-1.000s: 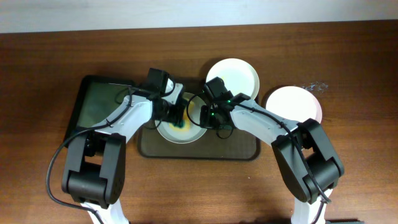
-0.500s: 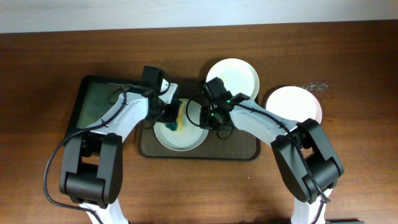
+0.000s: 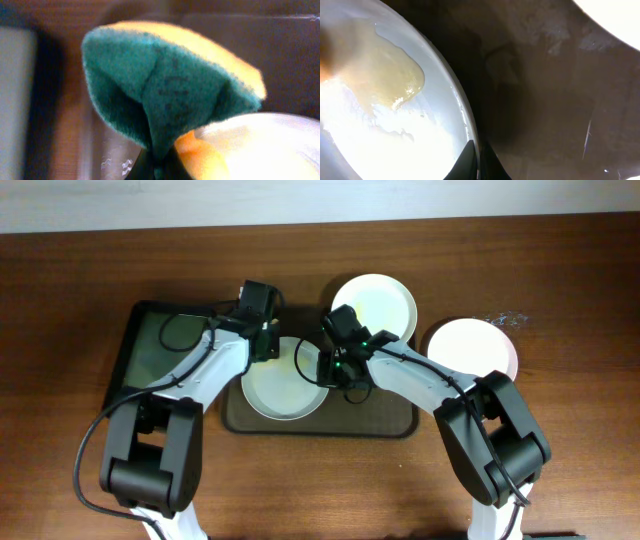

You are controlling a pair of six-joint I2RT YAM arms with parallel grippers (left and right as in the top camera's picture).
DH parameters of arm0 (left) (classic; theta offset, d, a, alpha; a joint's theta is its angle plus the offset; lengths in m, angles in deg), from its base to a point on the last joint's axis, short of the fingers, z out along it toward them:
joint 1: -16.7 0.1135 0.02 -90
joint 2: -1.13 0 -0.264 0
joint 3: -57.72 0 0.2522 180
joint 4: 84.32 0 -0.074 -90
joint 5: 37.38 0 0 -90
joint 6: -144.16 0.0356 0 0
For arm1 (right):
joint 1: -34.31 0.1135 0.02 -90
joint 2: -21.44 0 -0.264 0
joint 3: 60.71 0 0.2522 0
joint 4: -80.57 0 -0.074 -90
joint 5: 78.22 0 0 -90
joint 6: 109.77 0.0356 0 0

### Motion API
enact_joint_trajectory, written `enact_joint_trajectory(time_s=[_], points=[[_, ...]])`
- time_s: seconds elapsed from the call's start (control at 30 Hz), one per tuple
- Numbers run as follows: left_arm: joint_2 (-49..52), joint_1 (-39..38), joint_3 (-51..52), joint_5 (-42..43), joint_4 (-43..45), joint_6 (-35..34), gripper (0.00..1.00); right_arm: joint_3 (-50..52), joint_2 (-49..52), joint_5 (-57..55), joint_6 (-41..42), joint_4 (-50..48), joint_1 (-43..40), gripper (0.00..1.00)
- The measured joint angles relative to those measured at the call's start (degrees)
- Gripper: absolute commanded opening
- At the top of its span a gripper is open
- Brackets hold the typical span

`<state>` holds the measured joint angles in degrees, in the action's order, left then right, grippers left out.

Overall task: Clean dirty plates on tray and stack at the side
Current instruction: 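Scrub the held plate with the sponge in the left gripper, then lift the sponge away with left gripper and raise the plate with right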

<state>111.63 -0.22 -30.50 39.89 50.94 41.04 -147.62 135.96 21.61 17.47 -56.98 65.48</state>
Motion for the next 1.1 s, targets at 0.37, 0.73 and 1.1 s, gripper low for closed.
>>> enact_joint_trajectory(time_s=[0.37,0.73,1.1], points=[[-7.1,14.7,-13.5,2.3,-24.7,-0.2,0.00,-9.7,-0.7,-9.6,-3.7,19.7,1.9,0.04],[-7.1,17.2,-13.5,4.0,-25.0,-0.2,0.00,-22.4,-4.7,-66.7,-5.9,34.8,24.2,0.04],[-7.1,17.2,-13.5,4.2,-25.0,-0.2,0.00,-22.4,-4.7,-96.3,-6.0,34.5,32.4,0.04]])
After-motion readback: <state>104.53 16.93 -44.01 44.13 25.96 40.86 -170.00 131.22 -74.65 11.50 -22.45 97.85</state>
